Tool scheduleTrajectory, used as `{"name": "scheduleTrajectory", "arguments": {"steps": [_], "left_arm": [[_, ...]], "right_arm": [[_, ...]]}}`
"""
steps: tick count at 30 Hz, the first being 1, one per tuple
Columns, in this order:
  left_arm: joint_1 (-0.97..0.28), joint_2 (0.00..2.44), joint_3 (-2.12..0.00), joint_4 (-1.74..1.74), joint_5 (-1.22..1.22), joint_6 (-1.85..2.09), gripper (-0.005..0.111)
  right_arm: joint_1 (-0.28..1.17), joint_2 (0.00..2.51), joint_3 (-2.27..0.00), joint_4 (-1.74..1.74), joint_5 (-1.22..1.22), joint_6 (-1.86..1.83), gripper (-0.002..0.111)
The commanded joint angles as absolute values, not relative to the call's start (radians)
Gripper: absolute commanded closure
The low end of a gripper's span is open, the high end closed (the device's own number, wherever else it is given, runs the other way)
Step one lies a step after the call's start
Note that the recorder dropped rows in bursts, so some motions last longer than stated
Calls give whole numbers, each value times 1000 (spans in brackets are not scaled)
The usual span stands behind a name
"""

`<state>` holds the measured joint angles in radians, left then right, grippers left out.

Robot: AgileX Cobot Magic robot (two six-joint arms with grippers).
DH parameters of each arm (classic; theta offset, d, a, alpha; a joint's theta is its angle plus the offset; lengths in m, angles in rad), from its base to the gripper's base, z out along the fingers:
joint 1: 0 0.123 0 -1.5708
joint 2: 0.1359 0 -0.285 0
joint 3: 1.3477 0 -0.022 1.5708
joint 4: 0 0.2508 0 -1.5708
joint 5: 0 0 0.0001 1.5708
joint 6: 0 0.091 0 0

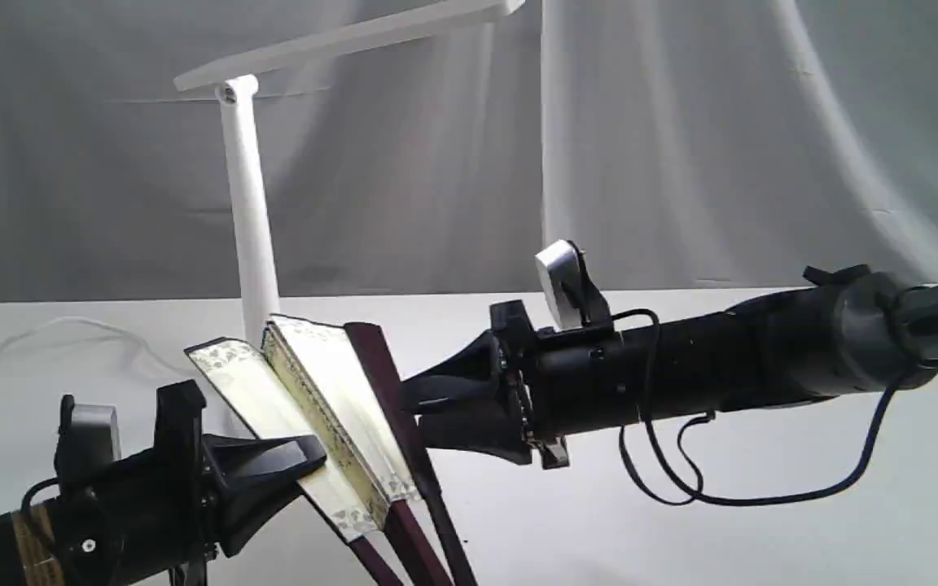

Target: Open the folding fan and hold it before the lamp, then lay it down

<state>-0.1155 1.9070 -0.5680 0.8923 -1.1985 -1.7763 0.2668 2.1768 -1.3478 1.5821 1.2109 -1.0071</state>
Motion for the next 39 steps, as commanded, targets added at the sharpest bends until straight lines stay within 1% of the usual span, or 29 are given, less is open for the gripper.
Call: {"name": "scheduleTrajectory", "arguments": {"steps": [1, 8, 14, 27, 33, 39], "left_arm": [[-122, 1909, -576, 896, -1221, -1773, 107], [-122, 1909, -576, 888, -1221, -1772, 107], [-169, 1909, -576, 839, -1221, -1752, 107], [-168, 1909, -576, 819, -1221, -1744, 107], [-168, 1907, -576, 823, -1221, -1773, 107], [-168, 1907, -576, 821, -1221, -1771, 107]], "right_arm": [[269, 2172, -1346, 1582, 1221, -1010, 65], [269, 2172, -1346, 1580, 1221, -1005, 65], [269, 2172, -1346, 1580, 1221, -999, 65], [269, 2172, -1346, 1563, 1221, -998, 65], [267, 2172, -1346, 1465, 1221, -955, 65], [271, 2172, -1346, 1534, 1221, -968, 65]]}}
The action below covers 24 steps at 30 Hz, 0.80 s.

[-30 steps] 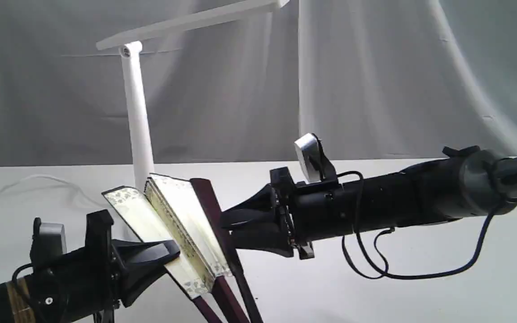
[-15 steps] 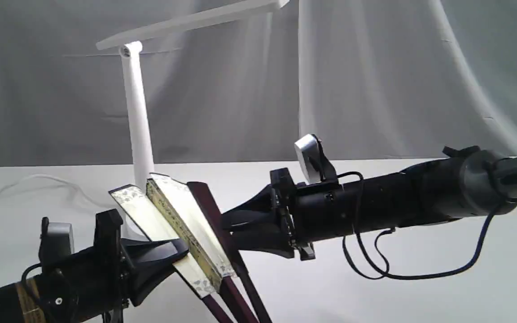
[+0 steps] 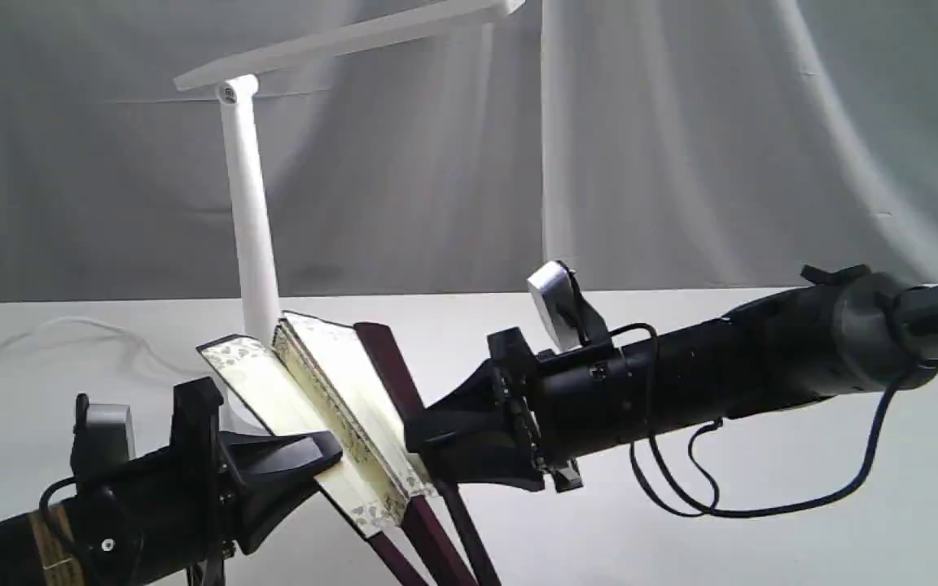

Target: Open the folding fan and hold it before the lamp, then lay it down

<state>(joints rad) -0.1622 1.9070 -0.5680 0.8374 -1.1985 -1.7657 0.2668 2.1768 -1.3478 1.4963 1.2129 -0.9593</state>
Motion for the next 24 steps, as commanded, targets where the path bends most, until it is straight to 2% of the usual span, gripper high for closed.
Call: {"name": "scheduleTrajectory", "arguments": {"steps": [1, 7, 17, 24], "left_arm": [[-168, 1907, -576, 821, -1221, -1771, 107], [-168, 1907, -576, 822, -1221, -1771, 107], [-168, 1907, -576, 824, -1221, -1771, 107], [-168, 1907, -576, 824, -1221, -1771, 107]], "right_arm": [[271, 2172, -1346, 1540, 1221, -968, 65], [271, 2172, -1346, 1538, 1221, -968, 69], [271, 2172, -1346, 1539, 1221, -968, 108], [267, 2172, -1346, 1560, 1221, -964, 108]]}}
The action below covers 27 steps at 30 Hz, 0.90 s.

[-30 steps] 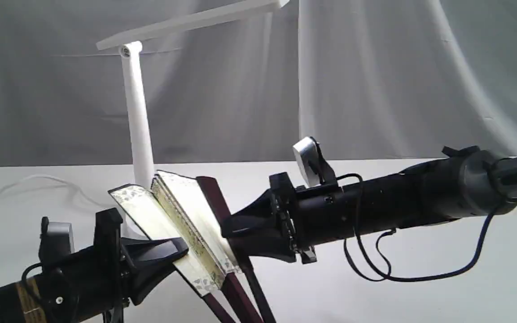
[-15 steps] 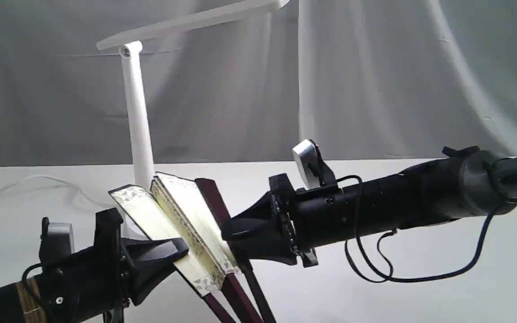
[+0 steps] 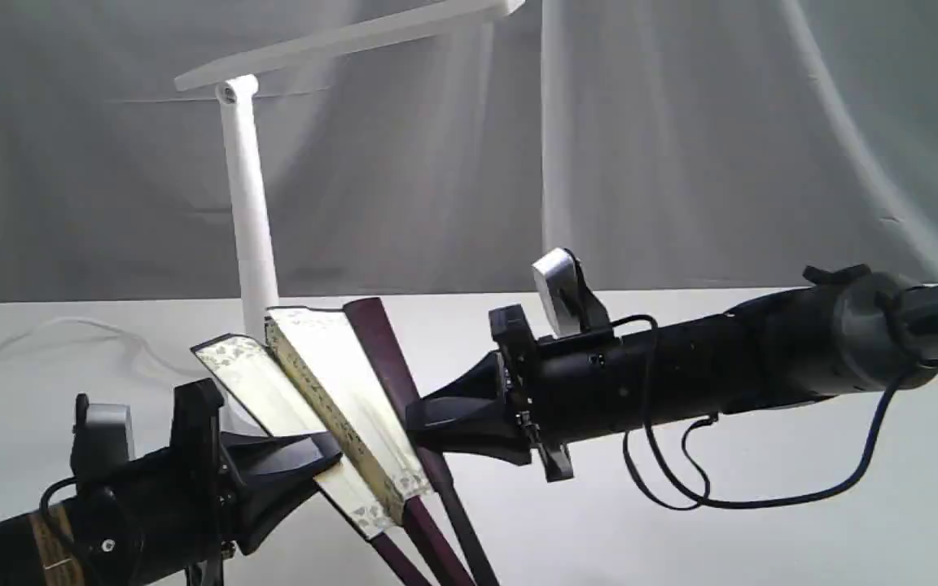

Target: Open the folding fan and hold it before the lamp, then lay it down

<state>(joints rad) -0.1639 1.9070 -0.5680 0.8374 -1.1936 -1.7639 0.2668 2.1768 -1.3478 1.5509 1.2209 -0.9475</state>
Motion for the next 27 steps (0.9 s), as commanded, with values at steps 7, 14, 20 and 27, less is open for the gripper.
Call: {"name": "scheduleTrajectory", "arguments": {"steps": [7, 14, 20, 27], "left_arm": [[-168, 1907, -576, 793, -1221, -1771, 107], [-168, 1907, -576, 787, -1221, -1771, 107], [-168, 1907, -576, 774, -1221, -1771, 107], [-168, 1907, -576, 749, -1221, -1771, 107]], "right_arm": [[259, 2172, -1346, 1612, 1183, -964, 108], [208, 2172, -1346, 1638, 1171, -962, 108], [164, 2172, -1346, 1644, 1173, -962, 108], [118, 2172, -1346, 1660, 1172, -962, 108]]}}
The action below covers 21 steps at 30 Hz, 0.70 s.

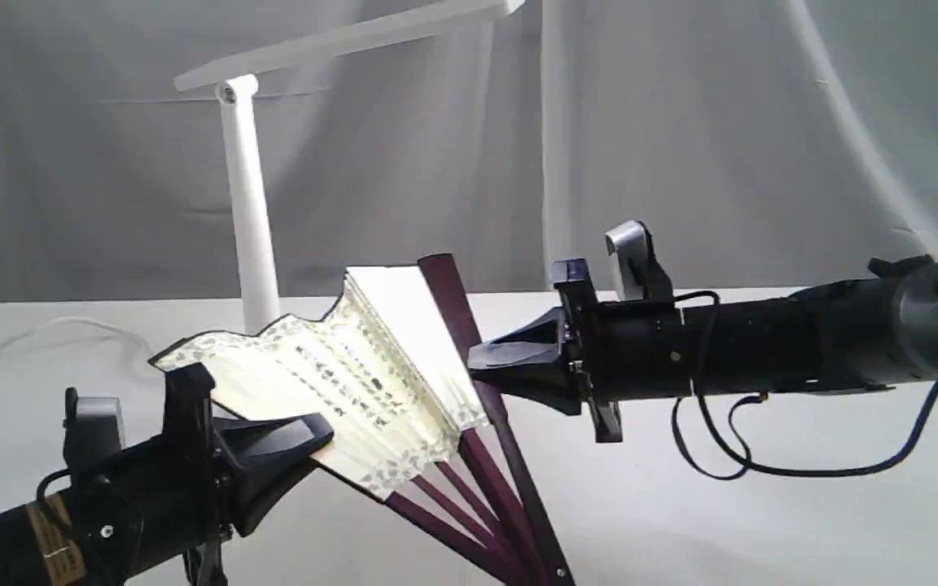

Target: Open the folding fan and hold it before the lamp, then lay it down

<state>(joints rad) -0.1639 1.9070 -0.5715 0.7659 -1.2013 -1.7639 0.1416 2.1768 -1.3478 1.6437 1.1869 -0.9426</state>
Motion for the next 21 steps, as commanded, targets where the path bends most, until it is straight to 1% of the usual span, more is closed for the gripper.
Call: {"name": "scheduleTrajectory", "arguments": {"steps": [1, 12, 21], "left_arm": [[-168, 1907, -576, 747, -1221, -1771, 107], [-174, 1907, -576, 738, -1221, -1771, 107], [-286, 1907, -576, 599, -1221, -1761, 107]], "right_arm": [[114, 2172, -1346, 1663, 1172, -962, 108], [68, 2172, -1346, 1663, 1165, -962, 108], [12, 2172, -1346, 1664, 1147, -953, 108]]}}
